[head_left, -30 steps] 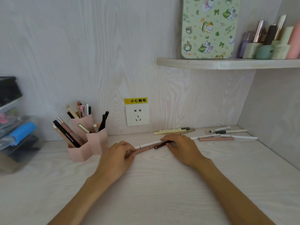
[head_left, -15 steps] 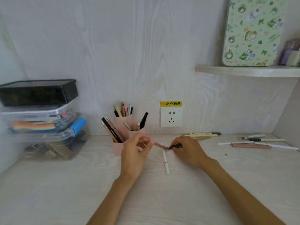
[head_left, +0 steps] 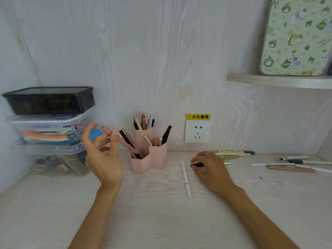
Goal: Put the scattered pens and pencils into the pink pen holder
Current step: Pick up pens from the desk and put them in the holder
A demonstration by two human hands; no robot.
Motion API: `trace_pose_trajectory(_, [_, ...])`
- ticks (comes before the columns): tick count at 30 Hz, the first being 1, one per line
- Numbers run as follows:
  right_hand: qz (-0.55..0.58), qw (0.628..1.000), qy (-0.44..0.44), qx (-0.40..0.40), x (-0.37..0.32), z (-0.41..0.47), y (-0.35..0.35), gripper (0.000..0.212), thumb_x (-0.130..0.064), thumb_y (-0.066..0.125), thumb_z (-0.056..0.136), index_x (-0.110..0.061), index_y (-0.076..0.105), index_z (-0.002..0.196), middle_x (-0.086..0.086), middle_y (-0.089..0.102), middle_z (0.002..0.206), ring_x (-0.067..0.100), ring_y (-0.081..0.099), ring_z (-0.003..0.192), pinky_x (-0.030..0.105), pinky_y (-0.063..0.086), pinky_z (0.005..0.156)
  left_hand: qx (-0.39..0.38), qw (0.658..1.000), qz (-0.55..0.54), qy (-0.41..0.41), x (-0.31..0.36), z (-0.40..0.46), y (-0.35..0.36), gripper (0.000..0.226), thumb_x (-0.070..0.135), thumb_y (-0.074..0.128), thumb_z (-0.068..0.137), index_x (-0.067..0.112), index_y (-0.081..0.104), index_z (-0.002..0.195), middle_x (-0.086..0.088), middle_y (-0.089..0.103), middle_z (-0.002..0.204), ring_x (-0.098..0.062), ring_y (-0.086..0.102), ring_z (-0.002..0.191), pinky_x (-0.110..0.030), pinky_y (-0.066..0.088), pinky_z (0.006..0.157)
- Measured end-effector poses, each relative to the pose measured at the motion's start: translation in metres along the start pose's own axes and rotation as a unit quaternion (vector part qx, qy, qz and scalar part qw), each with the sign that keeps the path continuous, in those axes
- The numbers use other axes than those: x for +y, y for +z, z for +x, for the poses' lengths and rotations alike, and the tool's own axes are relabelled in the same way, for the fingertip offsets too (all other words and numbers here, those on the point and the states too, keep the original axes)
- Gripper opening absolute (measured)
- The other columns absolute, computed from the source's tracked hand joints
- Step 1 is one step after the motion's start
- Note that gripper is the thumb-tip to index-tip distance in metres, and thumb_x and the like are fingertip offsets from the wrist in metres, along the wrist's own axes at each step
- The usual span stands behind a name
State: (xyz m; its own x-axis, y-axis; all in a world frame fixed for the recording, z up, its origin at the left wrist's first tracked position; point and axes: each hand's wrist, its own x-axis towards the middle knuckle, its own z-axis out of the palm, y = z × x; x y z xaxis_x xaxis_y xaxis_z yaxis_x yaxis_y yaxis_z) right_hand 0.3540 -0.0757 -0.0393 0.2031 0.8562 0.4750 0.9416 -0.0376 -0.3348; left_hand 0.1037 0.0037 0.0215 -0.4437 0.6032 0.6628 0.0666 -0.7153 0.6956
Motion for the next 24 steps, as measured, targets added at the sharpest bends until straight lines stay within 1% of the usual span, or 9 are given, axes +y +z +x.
trace_pose_trajectory(5, [0.004, 1.000, -0.009, -0.005, 0.000, -0.002, -0.006, 0.016, -0.020, 0.062, 0.082, -0.025, 0.065, 0.097, -0.006, 0.062, 0.103, 0.018, 0.054, 0.103, 0.031, 0.037, 0.089, -0.077, 0.988, 0.127, 0.041, -0.020, -0.001, 0.000, 0.032, 0.036, 0.063, 0.086, 0.022, 0.055, 0.113, 0.005, 0.068, 0.093, -0.016, 0.068, 0.080, -0.024, 0.053, 0.065])
trace_pose_trajectory(10, [0.003, 1.000, 0.008, -0.010, 0.004, -0.003, -0.008, 0.026, -0.014, 0.057, 0.084, -0.024, 0.062, 0.107, -0.004, 0.062, 0.109, 0.018, 0.051, 0.110, 0.030, 0.034, 0.093, -0.220, 0.907, 0.344, 0.105, -0.036, -0.013, 0.004, 0.049, 0.037, 0.059, 0.088, 0.017, 0.052, 0.132, -0.008, 0.061, 0.121, -0.026, 0.052, 0.112, -0.040, 0.044, 0.087])
trace_pose_trajectory(12, [-0.001, 1.000, 0.029, -0.005, 0.006, -0.003, -0.010, 0.033, -0.011, 0.056, 0.084, -0.023, 0.058, 0.115, -0.002, 0.061, 0.114, 0.020, 0.049, 0.111, 0.033, 0.035, 0.095, -0.187, 0.920, 0.333, 0.085, -0.024, -0.014, 0.004, 0.053, 0.037, 0.060, 0.087, 0.012, 0.049, 0.132, -0.012, 0.056, 0.121, -0.028, 0.049, 0.111, -0.039, 0.040, 0.090])
trace_pose_trajectory(14, [0.000, 0.999, 0.051, -0.004, 0.008, -0.003, -0.013, 0.035, -0.010, 0.056, 0.083, -0.022, 0.057, 0.115, -0.002, 0.060, 0.115, 0.020, 0.049, 0.111, 0.035, 0.036, 0.095, -0.161, 0.950, 0.248, 0.100, -0.007, -0.023, 0.000, 0.034, 0.041, 0.061, 0.085, 0.016, 0.058, 0.108, -0.004, 0.059, 0.100, -0.021, 0.053, 0.093, -0.030, 0.040, 0.081])
trace_pose_trajectory(15, [0.001, 0.998, 0.056, -0.005, 0.008, -0.003, -0.013, 0.033, -0.010, 0.056, 0.082, -0.022, 0.058, 0.113, -0.003, 0.060, 0.114, 0.020, 0.050, 0.110, 0.034, 0.036, 0.094, -0.195, 0.949, 0.220, 0.114, 0.003, -0.032, -0.002, 0.024, 0.045, 0.061, 0.082, 0.022, 0.059, 0.091, 0.005, 0.059, 0.086, -0.015, 0.053, 0.081, -0.027, 0.041, 0.073])
trace_pose_trajectory(17, [0.005, 0.998, 0.057, -0.003, 0.006, -0.003, -0.014, 0.025, -0.012, 0.059, 0.081, -0.022, 0.061, 0.104, -0.003, 0.061, 0.109, 0.020, 0.051, 0.106, 0.035, 0.038, 0.091, -0.359, 0.898, 0.246, 0.071, 0.018, -0.052, 0.000, 0.036, 0.062, 0.058, 0.073, 0.027, 0.052, 0.070, 0.013, 0.053, 0.066, -0.003, 0.049, 0.064, -0.025, 0.039, 0.059])
trace_pose_trajectory(20, [0.019, 0.999, 0.045, -0.004, 0.002, -0.006, -0.012, 0.016, -0.019, 0.063, 0.080, -0.024, 0.064, 0.094, -0.003, 0.062, 0.101, 0.019, 0.054, 0.101, 0.036, 0.041, 0.088, -0.534, 0.777, 0.331, 0.043, 0.020, -0.079, 0.011, 0.056, 0.083, 0.052, 0.060, 0.029, 0.051, 0.071, 0.015, 0.054, 0.070, 0.000, 0.049, 0.068, -0.023, 0.039, 0.058])
trace_pose_trajectory(22, [0.040, 0.998, 0.035, -0.016, 0.000, -0.009, -0.012, 0.013, -0.022, 0.063, 0.080, -0.027, 0.064, 0.092, -0.006, 0.061, 0.098, 0.017, 0.053, 0.098, 0.035, 0.042, 0.088, -0.564, 0.754, 0.335, 0.046, 0.018, -0.086, 0.014, 0.051, 0.079, 0.054, 0.064, 0.030, 0.052, 0.075, 0.016, 0.055, 0.077, -0.001, 0.049, 0.075, -0.024, 0.040, 0.061])
trace_pose_trajectory(24, [0.060, 0.997, 0.018, -0.034, -0.003, -0.012, -0.010, 0.014, -0.021, 0.061, 0.081, -0.030, 0.063, 0.092, -0.008, 0.061, 0.098, 0.015, 0.053, 0.097, 0.035, 0.043, 0.088, -0.572, 0.753, 0.321, 0.047, 0.015, -0.084, 0.012, 0.033, 0.065, 0.057, 0.074, 0.032, 0.053, 0.078, 0.018, 0.054, 0.081, -0.001, 0.050, 0.078, -0.020, 0.038, 0.061])
